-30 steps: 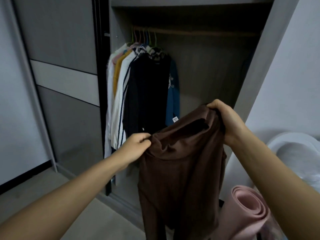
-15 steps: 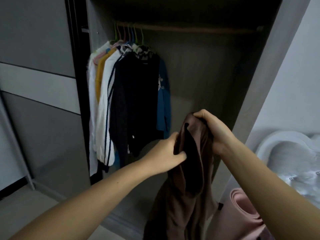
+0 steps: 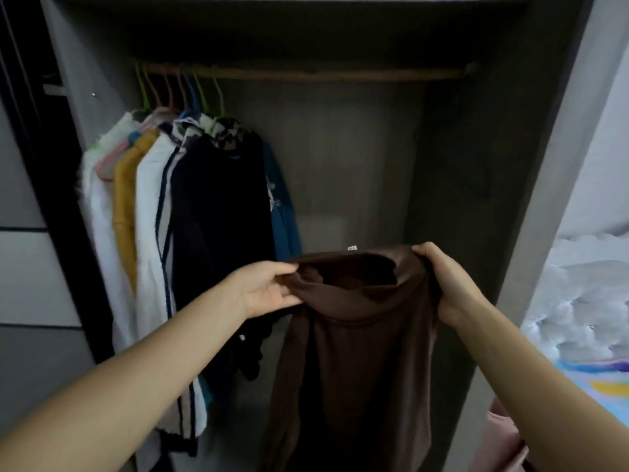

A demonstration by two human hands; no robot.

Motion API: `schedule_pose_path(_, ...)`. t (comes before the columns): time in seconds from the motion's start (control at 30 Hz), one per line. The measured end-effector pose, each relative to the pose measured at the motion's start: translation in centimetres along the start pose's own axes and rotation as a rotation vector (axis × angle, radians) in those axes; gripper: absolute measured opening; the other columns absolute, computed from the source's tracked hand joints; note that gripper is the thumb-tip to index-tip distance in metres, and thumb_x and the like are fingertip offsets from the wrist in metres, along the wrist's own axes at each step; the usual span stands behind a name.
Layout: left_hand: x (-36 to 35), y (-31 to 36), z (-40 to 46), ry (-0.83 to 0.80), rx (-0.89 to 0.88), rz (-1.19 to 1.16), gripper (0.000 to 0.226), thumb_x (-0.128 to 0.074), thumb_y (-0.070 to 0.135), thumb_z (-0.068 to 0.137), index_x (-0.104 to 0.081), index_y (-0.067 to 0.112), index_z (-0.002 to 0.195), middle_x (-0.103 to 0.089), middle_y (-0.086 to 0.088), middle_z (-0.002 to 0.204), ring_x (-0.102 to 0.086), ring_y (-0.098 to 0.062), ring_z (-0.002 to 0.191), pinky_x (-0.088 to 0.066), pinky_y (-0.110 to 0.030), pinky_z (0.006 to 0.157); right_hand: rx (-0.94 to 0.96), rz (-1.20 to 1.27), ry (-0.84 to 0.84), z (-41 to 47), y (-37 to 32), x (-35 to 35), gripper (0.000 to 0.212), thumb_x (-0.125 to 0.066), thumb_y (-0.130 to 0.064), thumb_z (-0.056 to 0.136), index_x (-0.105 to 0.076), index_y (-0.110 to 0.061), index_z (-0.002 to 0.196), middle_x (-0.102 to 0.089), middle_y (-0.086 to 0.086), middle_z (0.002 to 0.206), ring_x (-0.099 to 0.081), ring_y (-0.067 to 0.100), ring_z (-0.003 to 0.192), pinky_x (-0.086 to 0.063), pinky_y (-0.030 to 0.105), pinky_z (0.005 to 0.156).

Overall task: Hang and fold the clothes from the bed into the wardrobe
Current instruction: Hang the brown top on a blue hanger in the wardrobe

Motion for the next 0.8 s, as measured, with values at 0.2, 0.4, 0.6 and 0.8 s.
schedule_pose_path(0.2, -3.6, 2.2, 4.9, -0.104, 0.073, 0.014, 0.027, -0.064, 0.029, 0.089, -0.069, 0.002, 0.088, -0.073, -0.018, 0.080, -0.071, -0.027, 0.063, -0.056, -0.033, 0.049, 0.019, -0.210, 0.098, 3.4, 0.8, 0.3, 0.025, -0.054, -0.026, 0.091, -0.070, -0.009, 0.082, -0.069, 0.010, 0.074, -0.065, 0.021, 0.067, -0.049, 0.031, 0.070)
schedule_pose_path(0.4, -7.5, 5.7, 10.6, -0.192, 0.030, 0.084, 0.022, -0.070, 0.023, 0.082, -0.071, 0.003, 0.091, -0.071, -0.017, 0.095, -0.068, -0.029, 0.084, -0.054, -0.037, 0.070, 0.016, -0.761, -0.096, 7.6, -1.2, 1.5, 0.024, -0.048, -0.024, 0.098, -0.071, -0.018, 0.092, -0.068, 0.002, 0.085, -0.065, 0.011, 0.074, -0.050, 0.023, 0.062)
schedule_pose_path(0.6, -10.9, 9.1, 16.1, -0.291, 0.006, 0.131, 0.019, -0.062, 0.017, 0.087, -0.068, 0.000, 0.080, -0.070, -0.015, 0.074, -0.066, -0.026, 0.069, -0.051, -0.034, 0.066, 0.200, -0.842, 0.085, 13.7, -6.9, 0.9, 0.024, -0.040, -0.012, 0.101, -0.063, -0.016, 0.095, -0.064, 0.003, 0.076, -0.061, 0.011, 0.061, -0.050, 0.020, 0.053)
schedule_pose_path(0.8, -13.5, 10.8, 19.4, -0.423, 0.006, 0.117, 0.033, -0.053, 0.015, 0.092, -0.066, 0.000, 0.067, -0.067, -0.013, 0.062, -0.065, -0.021, 0.051, -0.049, -0.030, 0.064, 0.796, -1.152, 0.681, 19.0, -16.1, 1.2, 0.034, -0.053, -0.010, 0.092, -0.057, -0.010, 0.126, -0.053, 0.013, 0.127, -0.052, 0.025, 0.116, -0.040, 0.029, 0.098)
Point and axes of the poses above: each hand's wrist, its own z-axis towards the middle knuckle, its own x-axis out of the back of the hand, y = z × x, the point moved 2 cm from there along z, towards the middle knuckle
